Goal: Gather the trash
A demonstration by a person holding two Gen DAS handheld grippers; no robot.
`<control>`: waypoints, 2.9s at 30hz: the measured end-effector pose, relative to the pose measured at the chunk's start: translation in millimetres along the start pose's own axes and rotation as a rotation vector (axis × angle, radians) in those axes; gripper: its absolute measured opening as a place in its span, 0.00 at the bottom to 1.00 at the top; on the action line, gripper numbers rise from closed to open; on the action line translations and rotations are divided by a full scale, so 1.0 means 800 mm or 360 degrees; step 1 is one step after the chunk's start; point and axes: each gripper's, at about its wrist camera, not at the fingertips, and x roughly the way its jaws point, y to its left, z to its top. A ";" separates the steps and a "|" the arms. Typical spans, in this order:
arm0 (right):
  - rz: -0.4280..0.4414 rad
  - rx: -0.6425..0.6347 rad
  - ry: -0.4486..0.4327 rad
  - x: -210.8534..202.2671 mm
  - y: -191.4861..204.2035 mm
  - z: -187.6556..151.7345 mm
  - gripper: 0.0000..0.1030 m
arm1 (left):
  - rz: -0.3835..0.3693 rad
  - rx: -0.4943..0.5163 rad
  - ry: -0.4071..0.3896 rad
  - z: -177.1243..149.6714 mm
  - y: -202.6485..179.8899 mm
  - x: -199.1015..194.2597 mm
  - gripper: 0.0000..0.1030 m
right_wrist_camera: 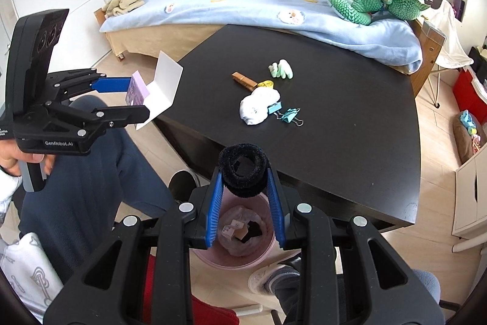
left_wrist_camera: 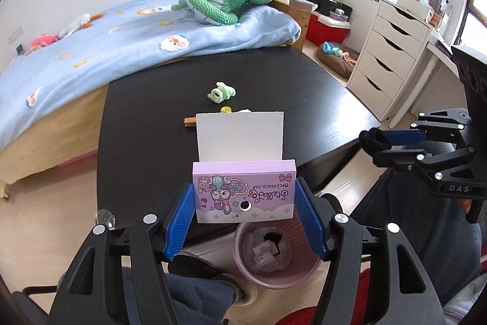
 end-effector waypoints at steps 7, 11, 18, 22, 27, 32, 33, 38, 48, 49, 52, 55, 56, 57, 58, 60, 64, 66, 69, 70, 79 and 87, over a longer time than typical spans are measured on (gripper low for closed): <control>0.0059 -0.0012 0.0015 0.002 0.014 -0.009 0.28 | -0.0004 -0.0012 -0.0014 -0.006 0.000 -0.011 0.60; 0.0079 -0.0012 0.0010 0.002 0.017 -0.008 0.31 | -0.0013 -0.0009 -0.0025 -0.007 0.001 -0.017 0.60; 0.0068 0.0042 -0.0029 0.001 0.012 -0.008 0.86 | -0.0023 0.0004 -0.0029 -0.011 -0.001 -0.019 0.60; 0.0044 0.0086 -0.0042 -0.001 0.005 -0.007 0.90 | -0.0037 0.0014 -0.0026 -0.011 -0.003 -0.019 0.60; 0.0013 0.0136 -0.0051 -0.004 -0.002 -0.006 0.91 | -0.0052 0.0028 -0.0016 -0.012 -0.006 -0.018 0.60; -0.0034 0.0148 -0.0065 -0.010 -0.005 -0.008 0.93 | -0.0082 0.0075 -0.0009 -0.014 -0.015 -0.020 0.60; -0.0040 0.0155 -0.0064 -0.010 -0.006 -0.008 0.93 | -0.0086 0.0084 -0.0006 -0.014 -0.017 -0.019 0.60; -0.0045 0.0200 -0.0084 -0.018 -0.015 -0.011 0.95 | -0.0111 0.0121 0.0000 -0.013 -0.028 -0.021 0.60; -0.0099 0.0271 -0.0148 -0.037 -0.030 -0.012 0.96 | -0.0162 0.0198 0.0031 -0.013 -0.048 -0.017 0.60; -0.0105 0.0276 -0.0151 -0.038 -0.031 -0.012 0.96 | -0.0167 0.0205 0.0036 -0.013 -0.050 -0.016 0.60; -0.0114 0.0278 -0.0155 -0.040 -0.034 -0.012 0.96 | -0.0191 0.0218 0.0049 -0.012 -0.054 -0.013 0.60; -0.0111 0.0298 -0.0166 -0.042 -0.038 -0.012 0.96 | -0.0221 0.0217 0.0060 -0.012 -0.055 -0.010 0.65; -0.0109 0.0304 -0.0168 -0.042 -0.039 -0.012 0.96 | -0.0223 0.0209 0.0052 -0.012 -0.055 -0.009 0.82; -0.0108 0.0310 -0.0168 -0.041 -0.040 -0.012 0.96 | -0.0228 0.0198 0.0032 -0.013 -0.054 -0.010 0.89; -0.0106 0.0314 -0.0165 -0.041 -0.041 -0.013 0.96 | -0.0238 0.0189 0.0024 -0.014 -0.053 -0.010 0.89; -0.0106 0.0316 -0.0162 -0.040 -0.041 -0.014 0.96 | -0.0218 0.0177 0.0053 -0.015 -0.052 -0.005 0.89; -0.0106 0.0318 -0.0157 -0.037 -0.041 -0.014 0.96 | -0.0168 0.0141 0.0048 -0.015 -0.047 -0.003 0.91; -0.0106 0.0319 -0.0153 -0.036 -0.040 -0.014 0.96 | -0.0147 0.0124 0.0035 -0.016 -0.042 -0.005 0.92; -0.0110 0.0325 -0.0150 -0.033 -0.040 -0.015 0.96 | -0.0116 0.0102 0.0024 -0.014 -0.037 -0.005 0.92; -0.0108 0.0328 -0.0149 -0.032 -0.040 -0.015 0.96 | -0.0106 0.0095 0.0021 -0.014 -0.035 -0.005 0.92; -0.0107 0.0330 -0.0136 -0.028 -0.040 -0.014 0.97 | -0.0074 0.0007 -0.0006 -0.010 -0.020 -0.006 0.93; -0.0121 0.0312 -0.0134 -0.016 -0.046 0.004 0.97 | -0.0058 -0.0042 -0.0010 0.002 -0.008 0.003 0.93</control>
